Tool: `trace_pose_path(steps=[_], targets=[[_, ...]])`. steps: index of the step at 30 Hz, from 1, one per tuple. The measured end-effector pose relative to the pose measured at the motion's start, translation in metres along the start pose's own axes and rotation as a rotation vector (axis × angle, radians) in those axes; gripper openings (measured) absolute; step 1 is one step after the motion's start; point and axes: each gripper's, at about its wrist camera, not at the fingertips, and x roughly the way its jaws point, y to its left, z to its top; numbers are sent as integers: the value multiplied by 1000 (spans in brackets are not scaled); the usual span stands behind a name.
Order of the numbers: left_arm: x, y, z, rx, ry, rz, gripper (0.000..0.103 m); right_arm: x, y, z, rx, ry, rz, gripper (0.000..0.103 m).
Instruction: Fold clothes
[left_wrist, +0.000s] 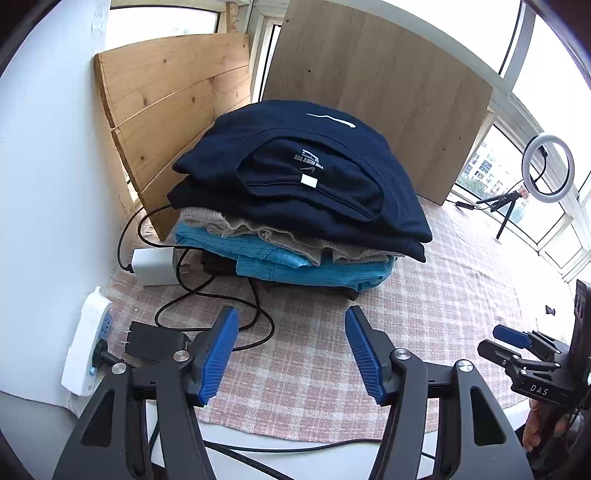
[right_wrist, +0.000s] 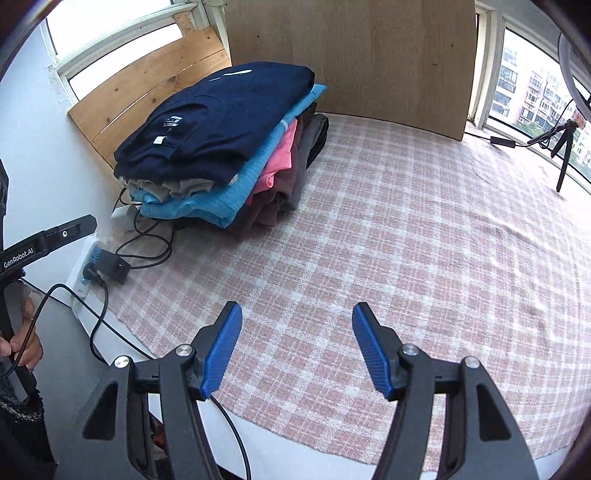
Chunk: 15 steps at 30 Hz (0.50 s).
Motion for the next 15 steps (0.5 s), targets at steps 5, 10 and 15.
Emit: trace_pose_path(steps=[5,10,15], targets=[[-39,-34,-22,12,-51,67,69,-32,-28,-19,-8,-28,26,61],[-72,-67,-50,10,-74,107,70,-60,-51,-53,-41,-38,22,61],[-102,-96,-84,-6,-92,119,70,-83,-76,-90,-27,-39,83,63]])
